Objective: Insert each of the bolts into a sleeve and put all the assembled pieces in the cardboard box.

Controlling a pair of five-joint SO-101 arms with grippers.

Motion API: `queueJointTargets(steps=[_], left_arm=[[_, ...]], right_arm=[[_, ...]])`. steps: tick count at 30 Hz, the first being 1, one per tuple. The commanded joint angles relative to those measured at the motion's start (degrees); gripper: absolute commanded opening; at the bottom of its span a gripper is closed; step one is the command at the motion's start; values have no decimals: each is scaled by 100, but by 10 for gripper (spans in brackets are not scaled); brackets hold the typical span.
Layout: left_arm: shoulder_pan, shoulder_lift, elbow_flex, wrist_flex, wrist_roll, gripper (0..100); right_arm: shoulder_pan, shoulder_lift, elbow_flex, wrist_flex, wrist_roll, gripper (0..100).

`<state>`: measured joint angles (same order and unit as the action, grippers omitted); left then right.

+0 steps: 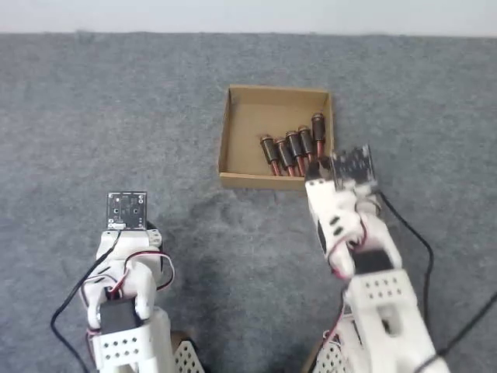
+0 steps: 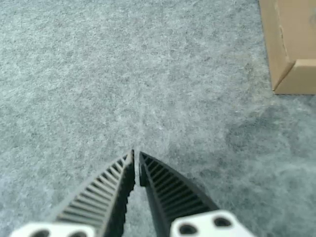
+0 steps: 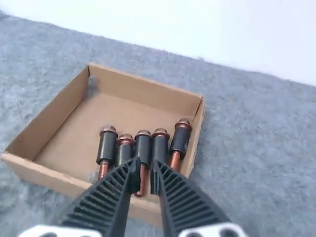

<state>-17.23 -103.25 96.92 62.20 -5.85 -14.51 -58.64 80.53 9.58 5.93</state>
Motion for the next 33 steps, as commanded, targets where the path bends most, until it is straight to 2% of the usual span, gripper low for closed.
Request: queueJointTargets(steps=[1,5,13,16,31,33], left_arm=[[9,-70,-31,35,-70,19],[0,-70,-31,35,-70,19],[0,-70,-31,35,-70,19],[0,-70,-31,35,-70,19],[0,-70,-31,62,-70,18],[0,-79,-31,264,-70,17]], right_arm=[[75,-1218,580,31,18,6],[119,-2343,1204,426,26,6],[163,-4541,1319,3459,18,6],[163,-4549,1319,4119,53,6],[154,-4365,1600,5455,18,9],[84,-4365,1600,5692,18,9]])
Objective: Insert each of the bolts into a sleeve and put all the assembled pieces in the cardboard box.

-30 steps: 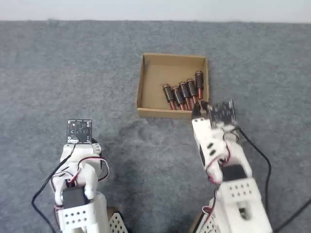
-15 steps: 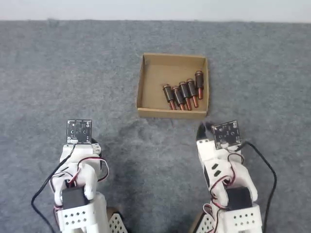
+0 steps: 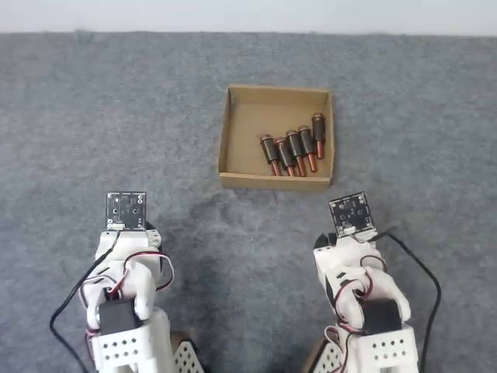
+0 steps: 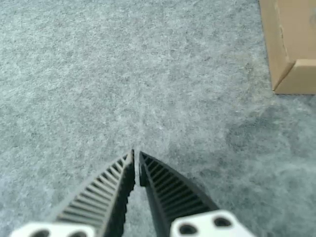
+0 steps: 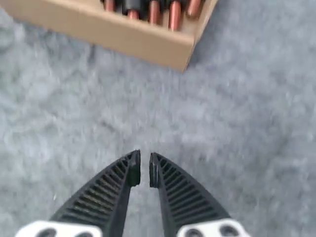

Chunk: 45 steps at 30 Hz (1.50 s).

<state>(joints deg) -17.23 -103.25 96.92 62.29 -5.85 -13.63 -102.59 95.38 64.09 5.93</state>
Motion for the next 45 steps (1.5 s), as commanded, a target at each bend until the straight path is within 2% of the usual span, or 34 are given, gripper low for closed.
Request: queueJointTargets(steps=[1,7,12,15,45], left_arm=[[0,-88,-31,448,-70,17],[0,-97,-31,730,-62,17],[-9,-97,-31,738,-53,16],[-9,-97,-31,1020,-53,16],[-9,-105,-31,1002,-53,16]], right_arm=[[-4,31,114,365,18,9],[4,31,105,963,44,8],[4,31,97,971,53,8],[4,31,97,971,53,8],[4,31,97,971,53,8]])
